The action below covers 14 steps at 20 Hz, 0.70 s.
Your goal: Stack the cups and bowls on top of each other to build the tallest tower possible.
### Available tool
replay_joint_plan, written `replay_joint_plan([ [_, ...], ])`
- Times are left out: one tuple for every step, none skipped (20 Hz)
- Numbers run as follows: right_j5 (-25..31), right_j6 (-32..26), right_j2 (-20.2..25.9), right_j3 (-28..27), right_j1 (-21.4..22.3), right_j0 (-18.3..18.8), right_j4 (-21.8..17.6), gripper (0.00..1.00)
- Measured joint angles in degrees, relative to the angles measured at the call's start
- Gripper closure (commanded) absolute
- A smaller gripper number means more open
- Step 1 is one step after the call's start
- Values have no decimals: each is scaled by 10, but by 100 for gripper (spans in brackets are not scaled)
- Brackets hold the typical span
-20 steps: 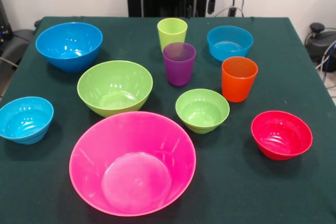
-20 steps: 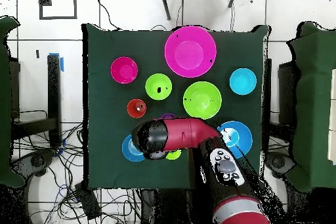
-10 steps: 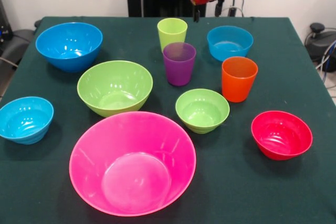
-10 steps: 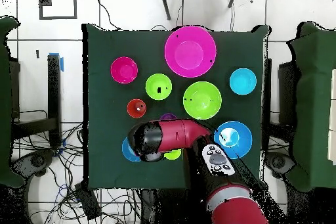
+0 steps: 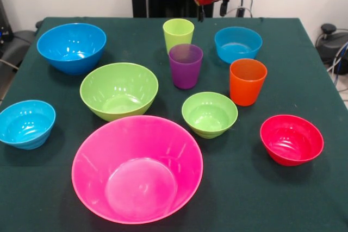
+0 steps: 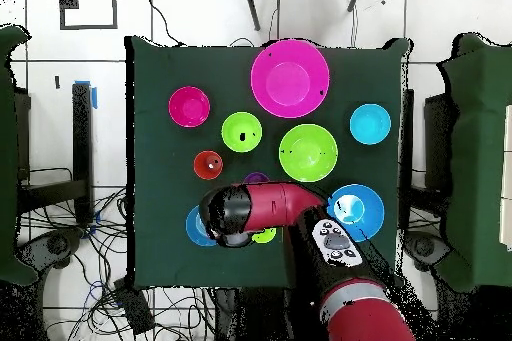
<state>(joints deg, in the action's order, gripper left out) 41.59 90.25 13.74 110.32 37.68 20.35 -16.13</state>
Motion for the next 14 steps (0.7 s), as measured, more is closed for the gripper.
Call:
replay_joint_plan([
  [3, 0, 0, 0, 0, 1, 0, 0],
  [4, 0, 0, -1, 0, 1, 0, 0],
  [12, 0, 0, -2, 1, 1, 0, 0],
  [15, 0, 0, -2, 1, 1, 0, 0],
  [19, 0, 0, -3, 1, 1, 0, 0],
  [23, 0, 0, -4, 2, 1, 0, 0],
  [27, 0, 0, -4, 2, 1, 0, 0],
  [31, 0, 0, -5, 2, 1, 0, 0],
  [33, 0, 0, -6, 2, 1, 0, 0],
  [39, 0, 0, -7, 2, 1, 0, 0],
  [43, 0, 0, -8, 2, 1, 0, 0],
  [46, 0, 0, -9, 2, 1, 0, 0],
  [49, 0, 0, -10, 2, 1, 0, 0],
  [52, 0, 0, -12, 2, 1, 0, 0],
])
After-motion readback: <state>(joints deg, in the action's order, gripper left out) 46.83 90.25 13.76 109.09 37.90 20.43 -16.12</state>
